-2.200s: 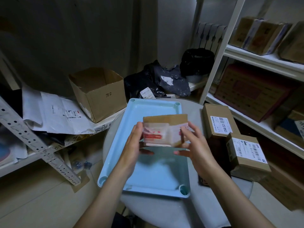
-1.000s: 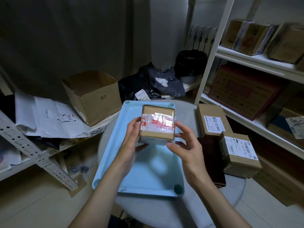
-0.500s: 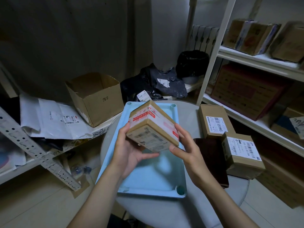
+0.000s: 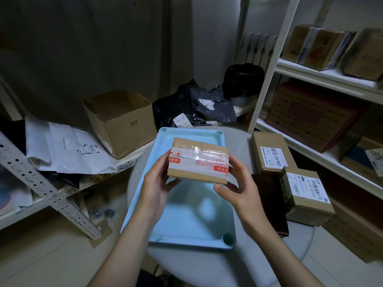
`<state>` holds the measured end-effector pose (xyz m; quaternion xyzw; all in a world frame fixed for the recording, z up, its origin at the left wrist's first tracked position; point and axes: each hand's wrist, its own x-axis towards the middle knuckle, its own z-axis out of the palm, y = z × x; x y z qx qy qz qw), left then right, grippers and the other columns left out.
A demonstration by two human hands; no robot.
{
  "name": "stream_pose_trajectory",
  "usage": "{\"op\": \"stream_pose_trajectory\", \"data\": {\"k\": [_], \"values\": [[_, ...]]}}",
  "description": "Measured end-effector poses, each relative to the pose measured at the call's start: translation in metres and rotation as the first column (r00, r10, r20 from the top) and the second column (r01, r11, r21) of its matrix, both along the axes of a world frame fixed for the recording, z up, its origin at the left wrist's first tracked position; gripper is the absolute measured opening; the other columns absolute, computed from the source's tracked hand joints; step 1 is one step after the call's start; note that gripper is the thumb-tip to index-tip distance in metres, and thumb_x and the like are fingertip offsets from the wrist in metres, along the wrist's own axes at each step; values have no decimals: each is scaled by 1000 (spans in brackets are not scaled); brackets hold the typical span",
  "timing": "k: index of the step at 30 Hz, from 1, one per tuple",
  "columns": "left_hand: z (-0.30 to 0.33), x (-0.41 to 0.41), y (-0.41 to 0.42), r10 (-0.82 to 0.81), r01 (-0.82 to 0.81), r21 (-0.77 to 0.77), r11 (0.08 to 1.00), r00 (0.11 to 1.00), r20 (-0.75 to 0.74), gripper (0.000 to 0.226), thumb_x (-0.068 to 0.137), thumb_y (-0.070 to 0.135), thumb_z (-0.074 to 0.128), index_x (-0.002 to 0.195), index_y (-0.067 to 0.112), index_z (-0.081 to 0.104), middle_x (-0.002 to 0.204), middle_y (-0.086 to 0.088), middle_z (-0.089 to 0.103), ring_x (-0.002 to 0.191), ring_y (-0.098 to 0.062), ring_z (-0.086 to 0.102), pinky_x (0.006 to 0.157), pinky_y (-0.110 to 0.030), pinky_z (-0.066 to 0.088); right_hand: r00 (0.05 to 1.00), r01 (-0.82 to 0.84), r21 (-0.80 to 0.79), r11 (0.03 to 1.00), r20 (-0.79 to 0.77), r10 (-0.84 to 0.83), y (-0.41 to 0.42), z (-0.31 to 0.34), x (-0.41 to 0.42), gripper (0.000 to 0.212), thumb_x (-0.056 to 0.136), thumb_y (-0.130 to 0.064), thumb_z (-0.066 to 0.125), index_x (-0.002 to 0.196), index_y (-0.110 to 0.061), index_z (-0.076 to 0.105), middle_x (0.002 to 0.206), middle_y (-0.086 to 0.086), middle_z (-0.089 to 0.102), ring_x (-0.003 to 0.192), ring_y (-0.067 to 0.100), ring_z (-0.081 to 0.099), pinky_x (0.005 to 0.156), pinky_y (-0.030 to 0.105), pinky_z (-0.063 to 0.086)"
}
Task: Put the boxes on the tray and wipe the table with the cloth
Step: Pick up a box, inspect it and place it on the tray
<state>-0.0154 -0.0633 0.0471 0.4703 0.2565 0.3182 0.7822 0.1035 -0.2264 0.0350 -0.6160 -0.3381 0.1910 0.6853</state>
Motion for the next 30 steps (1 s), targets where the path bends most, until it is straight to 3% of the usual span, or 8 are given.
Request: {"op": "stream_pose_trajectory", "data": {"k": [3,6,8,10,13,18,23,30], "values": [[1,-1,1,11,-11,34,999,1000,6,29,94,42,57,111,25,72,112,-2,73,106,-16,63,100,-43,44,999,-22,10,1000,-24,22,-1,0,-3,64,78,-17,72,136,-25,49,135,-4,59,130,12,50,99,31,48],[-1,-3,3,21,-24,81,996,999,41,30,84,29,62,112,21,69,109,2,74,99,-9,66,91,-26,47,993,32,47,998,-111,-27,0,3,-4,53,81,-32,70,131,-23,54,130,-2,63,126,13,55,97,28,51],[-1,-5,3,-25,17,111,994,997,70,33,84,23,57,115,24,69,112,4,74,101,-7,66,85,-19,49,992,90,25,996,-92,-87,2,5,-4,46,85,-29,67,129,-22,56,127,-1,64,122,14,58,96,34,53],[-1,-5,3,-43,30,111,993,992,114,36,91,13,49,121,23,65,116,6,73,105,-6,65,88,-21,47,990,134,-5,991,-47,-134,5,4,-4,42,86,-21,69,126,-28,58,125,-5,64,118,14,59,94,36,52],[-1,-4,3,-23,12,69,998,986,166,45,96,4,34,123,21,65,125,3,69,110,-10,60,88,-29,42,987,157,0,988,-32,-157,6,3,-7,47,86,5,66,116,-30,59,119,-10,64,113,6,60,83,27,52],[1,-4,2,-32,20,77,997,987,158,25,89,30,51,102,28,72,111,-1,66,92,-12,58,74,-30,41,987,158,-7,987,-2,-158,2,1,-8,47,82,14,62,110,-24,59,119,-2,64,116,8,58,83,26,53],[-5,-3,0,-11,-3,111,994,992,125,14,85,27,61,97,28,69,99,7,66,83,-4,60,70,-23,45,988,151,5,989,-40,-150,-1,0,-8,44,81,17,61,107,-18,57,118,2,63,116,8,57,82,23,52],[-10,-4,1,19,-32,103,994,991,129,18,83,23,63,100,24,66,89,11,69,79,-3,61,72,-25,44,990,138,2,990,-35,-138,0,1,-11,42,83,14,63,109,-18,57,121,4,62,116,6,57,84,20,52]]}}
